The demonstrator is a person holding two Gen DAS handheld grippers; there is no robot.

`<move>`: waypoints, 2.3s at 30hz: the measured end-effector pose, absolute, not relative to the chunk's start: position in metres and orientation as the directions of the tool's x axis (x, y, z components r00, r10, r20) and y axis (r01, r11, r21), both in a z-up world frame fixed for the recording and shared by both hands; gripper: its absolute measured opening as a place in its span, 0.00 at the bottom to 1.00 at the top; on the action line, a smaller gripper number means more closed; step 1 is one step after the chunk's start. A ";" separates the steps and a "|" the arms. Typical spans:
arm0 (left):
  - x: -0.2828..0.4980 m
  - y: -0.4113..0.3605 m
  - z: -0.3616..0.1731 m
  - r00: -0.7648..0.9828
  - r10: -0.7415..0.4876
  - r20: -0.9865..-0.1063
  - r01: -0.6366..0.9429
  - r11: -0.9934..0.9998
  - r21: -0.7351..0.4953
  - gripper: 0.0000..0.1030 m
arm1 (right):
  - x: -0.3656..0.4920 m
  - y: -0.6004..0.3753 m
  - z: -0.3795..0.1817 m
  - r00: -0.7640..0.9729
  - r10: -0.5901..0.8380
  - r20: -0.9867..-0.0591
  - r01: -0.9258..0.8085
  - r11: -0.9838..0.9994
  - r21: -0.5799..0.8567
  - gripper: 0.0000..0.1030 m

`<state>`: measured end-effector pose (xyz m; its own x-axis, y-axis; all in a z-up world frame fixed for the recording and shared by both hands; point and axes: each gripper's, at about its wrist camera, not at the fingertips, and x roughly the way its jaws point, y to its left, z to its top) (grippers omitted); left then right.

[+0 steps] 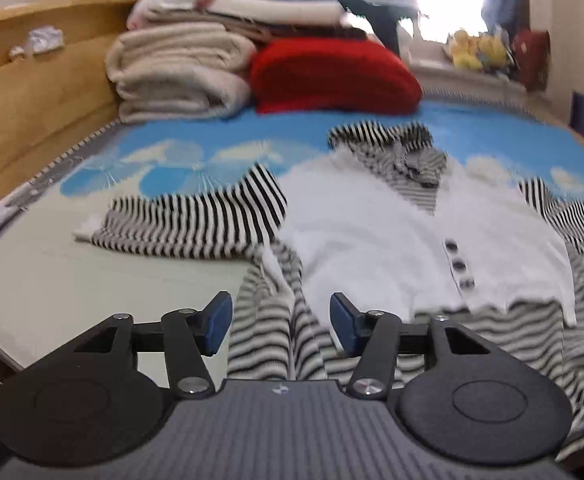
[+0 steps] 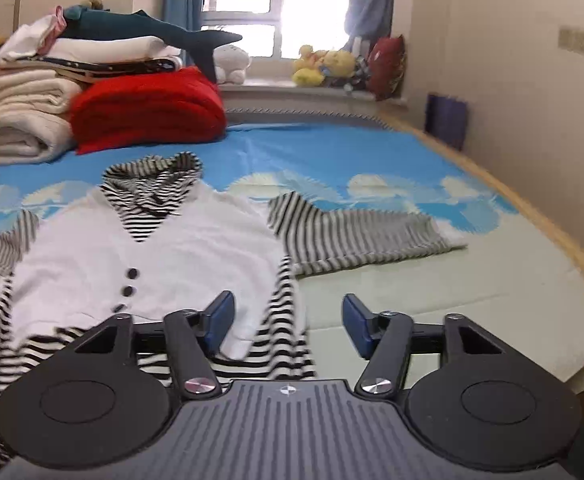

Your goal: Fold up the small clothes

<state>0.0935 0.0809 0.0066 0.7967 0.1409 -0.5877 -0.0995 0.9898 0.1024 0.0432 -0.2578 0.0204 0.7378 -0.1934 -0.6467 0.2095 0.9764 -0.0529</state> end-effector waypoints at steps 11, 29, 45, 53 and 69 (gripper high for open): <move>0.132 0.060 0.083 0.880 0.195 -0.432 -0.128 0.975 0.180 0.75 | 0.105 -0.264 0.073 0.804 -0.115 -0.583 0.133 0.991 -0.013 0.99; 0.338 0.173 0.019 0.789 0.107 -0.605 -0.039 0.992 0.124 0.14 | 0.241 -0.202 0.091 0.806 0.133 -0.576 -0.073 0.989 0.127 0.95; 0.374 0.380 -0.079 0.469 0.315 -0.825 -0.615 0.787 -0.049 0.38 | 0.304 -0.194 0.015 0.769 0.132 -0.625 -0.074 0.990 0.118 0.40; 0.394 0.377 -0.093 0.371 0.363 -0.855 -0.673 0.739 0.022 0.36 | 0.318 -0.187 -0.018 0.707 0.123 -0.696 -0.081 0.992 0.094 0.42; 0.408 0.140 0.053 0.779 0.072 -0.623 -0.146 0.987 -0.068 0.00 | 0.323 -0.183 -0.028 0.685 0.030 -0.728 -0.023 1.000 0.020 0.36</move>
<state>0.4082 0.1400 0.0534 0.7788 0.0723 -0.6231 -0.1461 0.9869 -0.0681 0.3233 -0.1831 -0.0282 0.6847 0.0304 -0.7282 -0.0230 0.9995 0.0201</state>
